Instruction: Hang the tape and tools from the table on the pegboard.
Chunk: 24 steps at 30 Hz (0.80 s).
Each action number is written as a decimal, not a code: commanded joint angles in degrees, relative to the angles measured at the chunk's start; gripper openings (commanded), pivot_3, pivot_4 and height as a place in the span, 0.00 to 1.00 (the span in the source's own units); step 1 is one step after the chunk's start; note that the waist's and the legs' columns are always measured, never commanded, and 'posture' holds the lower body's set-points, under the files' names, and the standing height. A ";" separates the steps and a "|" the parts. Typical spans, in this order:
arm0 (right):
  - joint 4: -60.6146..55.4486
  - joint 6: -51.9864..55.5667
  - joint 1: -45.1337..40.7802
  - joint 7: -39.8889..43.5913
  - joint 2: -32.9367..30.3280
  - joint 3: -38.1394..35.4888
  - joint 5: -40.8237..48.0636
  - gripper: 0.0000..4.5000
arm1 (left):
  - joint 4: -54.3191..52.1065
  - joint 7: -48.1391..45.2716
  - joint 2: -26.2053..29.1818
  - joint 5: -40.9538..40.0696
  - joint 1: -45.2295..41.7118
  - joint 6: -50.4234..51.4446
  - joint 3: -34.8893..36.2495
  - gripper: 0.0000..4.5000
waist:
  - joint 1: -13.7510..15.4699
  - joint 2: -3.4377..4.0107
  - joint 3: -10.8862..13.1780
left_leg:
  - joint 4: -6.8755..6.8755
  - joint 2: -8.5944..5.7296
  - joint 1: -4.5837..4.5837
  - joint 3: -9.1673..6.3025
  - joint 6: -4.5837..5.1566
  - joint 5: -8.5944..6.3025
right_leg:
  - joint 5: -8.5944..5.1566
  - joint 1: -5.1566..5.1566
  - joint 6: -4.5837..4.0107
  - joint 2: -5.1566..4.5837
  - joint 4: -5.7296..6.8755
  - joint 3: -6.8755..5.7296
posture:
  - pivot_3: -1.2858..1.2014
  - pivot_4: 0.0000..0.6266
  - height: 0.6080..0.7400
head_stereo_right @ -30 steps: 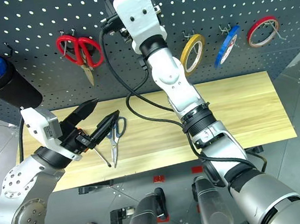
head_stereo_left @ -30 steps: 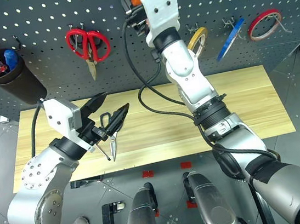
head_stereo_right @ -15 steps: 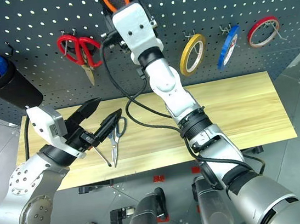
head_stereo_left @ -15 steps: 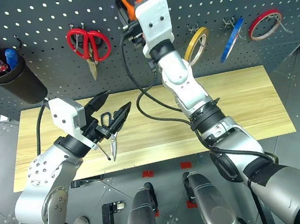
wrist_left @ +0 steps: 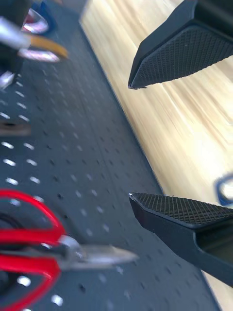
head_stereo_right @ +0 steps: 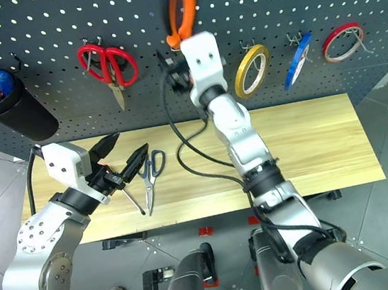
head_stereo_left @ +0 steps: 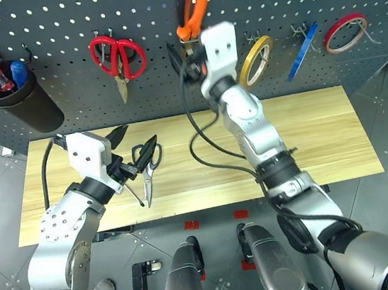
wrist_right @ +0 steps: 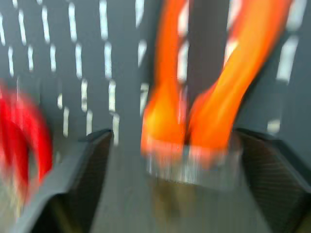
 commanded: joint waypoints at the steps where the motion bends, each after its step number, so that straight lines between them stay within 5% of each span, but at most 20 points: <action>1: -12.54 8.48 2.89 4.79 -1.99 2.19 1.58 0.99 | 0.14 2.74 -1.86 0.18 1.62 2.66 0.12 0.80 | 0.29 0.00 0.00 | 0.00 0.00 -0.01 0.00 0.00 0.00 | 0.00 0.00 0.00 0.00 0.00 -0.01 | 0.43 0.63 1.00; 5: -24.01 19.76 7.61 11.52 -5.43 4.22 5.57 1.00 | 0.45 4.99 -3.54 -0.26 2.75 6.70 -0.18 0.99 | 0.24 0.00 0.00 | 0.01 0.05 -0.01 -0.03 0.01 -0.01 | 0.00 -0.05 0.00 0.06 0.06 -0.01 | 0.42 0.63 1.00; 12: -44.35 44.39 16.49 27.49 -19.82 12.88 15.89 1.00 | 5.55 19.37 -3.38 10.10 0.00 27.05 -4.91 0.99 | 0.68 0.00 0.00 | 0.02 0.05 -0.01 -0.05 0.04 -0.02 | 0.00 -0.02 0.01 0.07 0.02 -0.02 | 0.42 0.65 1.00; 24: -53.80 55.59 19.50 25.95 -21.71 15.56 20.54 1.00 | 25.94 19.26 -10.98 11.65 -14.83 29.28 -7.09 0.99 | 0.76 -0.04 0.01 | 0.07 0.02 -0.02 -0.07 0.03 -0.02 | 0.00 0.01 0.03 0.07 0.05 -0.10 | 0.41 0.64 1.00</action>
